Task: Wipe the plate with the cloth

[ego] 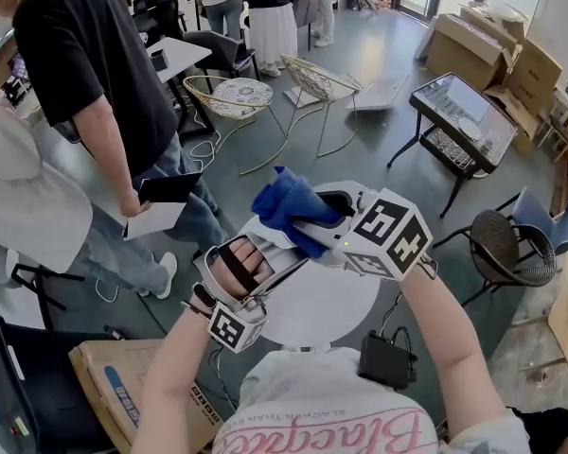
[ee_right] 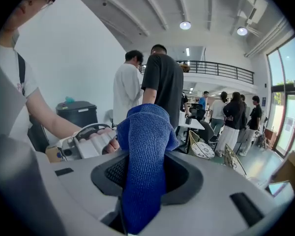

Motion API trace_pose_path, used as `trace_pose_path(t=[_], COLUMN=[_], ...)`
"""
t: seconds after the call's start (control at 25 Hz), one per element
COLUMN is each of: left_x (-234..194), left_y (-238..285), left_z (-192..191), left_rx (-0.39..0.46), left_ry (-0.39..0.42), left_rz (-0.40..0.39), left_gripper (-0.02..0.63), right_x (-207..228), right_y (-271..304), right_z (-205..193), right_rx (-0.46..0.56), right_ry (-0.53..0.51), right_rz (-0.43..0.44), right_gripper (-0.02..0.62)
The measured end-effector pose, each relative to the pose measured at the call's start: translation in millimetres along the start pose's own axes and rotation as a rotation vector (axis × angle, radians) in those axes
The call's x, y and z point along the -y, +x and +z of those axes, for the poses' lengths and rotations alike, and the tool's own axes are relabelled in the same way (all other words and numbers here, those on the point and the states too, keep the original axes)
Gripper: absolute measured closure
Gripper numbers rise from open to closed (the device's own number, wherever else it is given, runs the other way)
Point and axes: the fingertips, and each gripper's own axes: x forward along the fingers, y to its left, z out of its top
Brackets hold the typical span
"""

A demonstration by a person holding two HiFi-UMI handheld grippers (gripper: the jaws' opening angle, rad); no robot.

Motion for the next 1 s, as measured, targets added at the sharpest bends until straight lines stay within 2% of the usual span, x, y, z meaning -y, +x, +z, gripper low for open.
trace_pose_path(t=[0.12,0.2,0.32,0.44,0.56,0.68,0.8,1.0], left_x=[4.4,4.6,1.8,6.8,9.7,9.3,8.5,7.8], left_y=[-1.1,-2.1,-4.7,-6.6,-9.2,-10.7,-9.7,-5.4], left_z=[-0.3,-0.5,0.5,-2.8,-8.9,-17.2,-24.8,-27.3], left_rx=[-0.005,-0.009,-0.009,-0.019,-0.038,-0.072,-0.095,-0.093], left_ry=[0.016,0.01,0.0,-0.015,-0.05,-0.118,-0.156,-0.169], left_rz=[-0.031,-0.034,-0.022,-0.042,-0.047,-0.029,-0.022,-0.022], left_gripper=[0.592,0.592,0.592,0.591,0.591,0.591,0.591,0.591], right_x=[6.0,16.4,40.2,62.0,74.2,66.7,44.5,1.6], right_y=[13.4,19.0,24.2,24.4,13.8,-14.1,-39.8,-45.0], right_z=[-13.1,-20.5,-37.2,-57.6,-59.8,-37.1,-14.0,-15.6], right_rx=[-0.065,-0.088,-0.14,-0.184,-0.129,0.027,0.144,0.133], right_ry=[-0.051,-0.045,-0.04,-0.016,0.048,0.119,0.128,0.094], right_rz=[-0.013,-0.026,-0.086,-0.146,-0.223,-0.266,-0.24,-0.126], right_gripper=[0.443,0.443,0.443,0.443,0.443,0.443,0.443,0.443])
